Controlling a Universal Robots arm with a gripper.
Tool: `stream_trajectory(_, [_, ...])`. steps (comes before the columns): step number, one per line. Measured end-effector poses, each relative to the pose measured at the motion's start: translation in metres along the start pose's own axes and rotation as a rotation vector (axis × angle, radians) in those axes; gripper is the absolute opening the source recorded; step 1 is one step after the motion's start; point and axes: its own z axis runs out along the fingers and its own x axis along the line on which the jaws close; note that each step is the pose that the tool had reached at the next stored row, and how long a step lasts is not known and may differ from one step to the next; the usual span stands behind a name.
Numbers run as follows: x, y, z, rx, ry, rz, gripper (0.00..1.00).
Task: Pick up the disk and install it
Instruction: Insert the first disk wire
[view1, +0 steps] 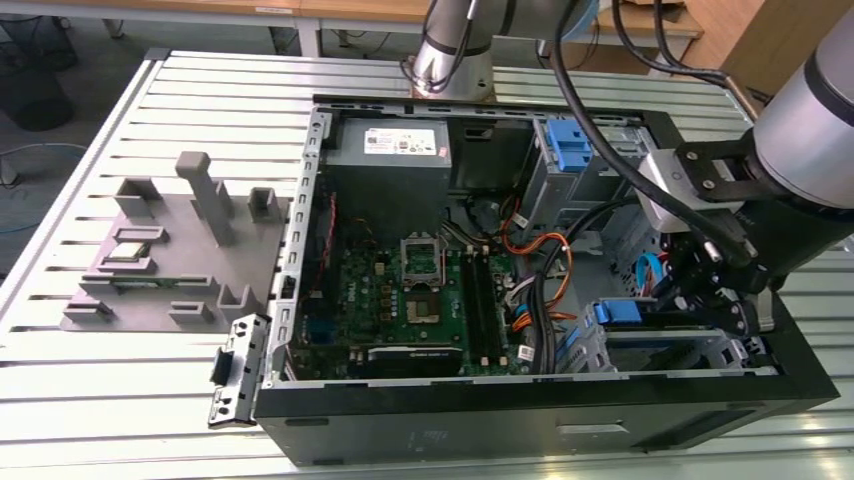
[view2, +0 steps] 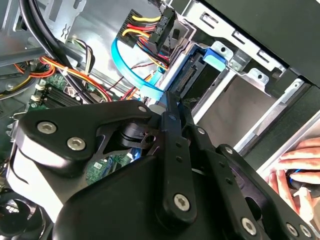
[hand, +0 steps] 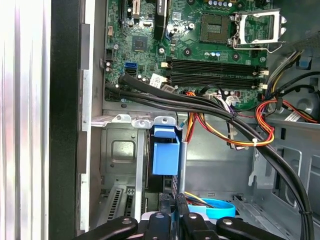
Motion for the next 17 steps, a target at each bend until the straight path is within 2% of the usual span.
stream_trajectory(17, [0.0002, 0.0004, 0.0031, 0.0001, 0.0004, 0.000, 0.16])
